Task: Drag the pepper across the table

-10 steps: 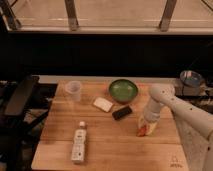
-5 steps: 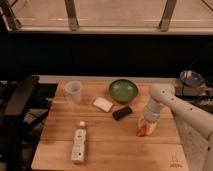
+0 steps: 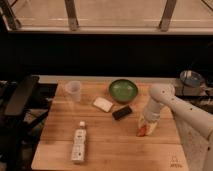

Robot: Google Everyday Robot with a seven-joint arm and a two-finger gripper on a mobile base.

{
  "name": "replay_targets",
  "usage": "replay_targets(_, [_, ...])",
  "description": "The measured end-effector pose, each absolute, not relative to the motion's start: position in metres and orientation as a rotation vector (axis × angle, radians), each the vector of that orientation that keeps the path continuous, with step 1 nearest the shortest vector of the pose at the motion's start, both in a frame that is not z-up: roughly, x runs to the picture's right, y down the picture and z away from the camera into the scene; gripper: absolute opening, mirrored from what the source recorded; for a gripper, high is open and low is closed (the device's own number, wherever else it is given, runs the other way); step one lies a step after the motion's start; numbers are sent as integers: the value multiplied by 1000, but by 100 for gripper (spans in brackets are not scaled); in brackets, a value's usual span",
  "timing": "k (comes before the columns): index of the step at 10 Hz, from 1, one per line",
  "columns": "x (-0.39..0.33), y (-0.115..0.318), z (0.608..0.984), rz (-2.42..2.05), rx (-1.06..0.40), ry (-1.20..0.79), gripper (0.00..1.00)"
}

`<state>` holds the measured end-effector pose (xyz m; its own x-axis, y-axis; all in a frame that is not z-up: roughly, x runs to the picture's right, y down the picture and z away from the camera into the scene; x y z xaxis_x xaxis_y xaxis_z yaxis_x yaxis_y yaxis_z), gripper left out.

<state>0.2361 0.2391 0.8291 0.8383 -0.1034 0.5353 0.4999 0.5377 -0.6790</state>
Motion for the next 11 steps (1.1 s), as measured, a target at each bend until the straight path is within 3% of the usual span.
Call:
replay_targets(8, [239,236,830,-372,-945,-459,3])
replay_targets(11, [266,197,843,-321,-926,-406,3])
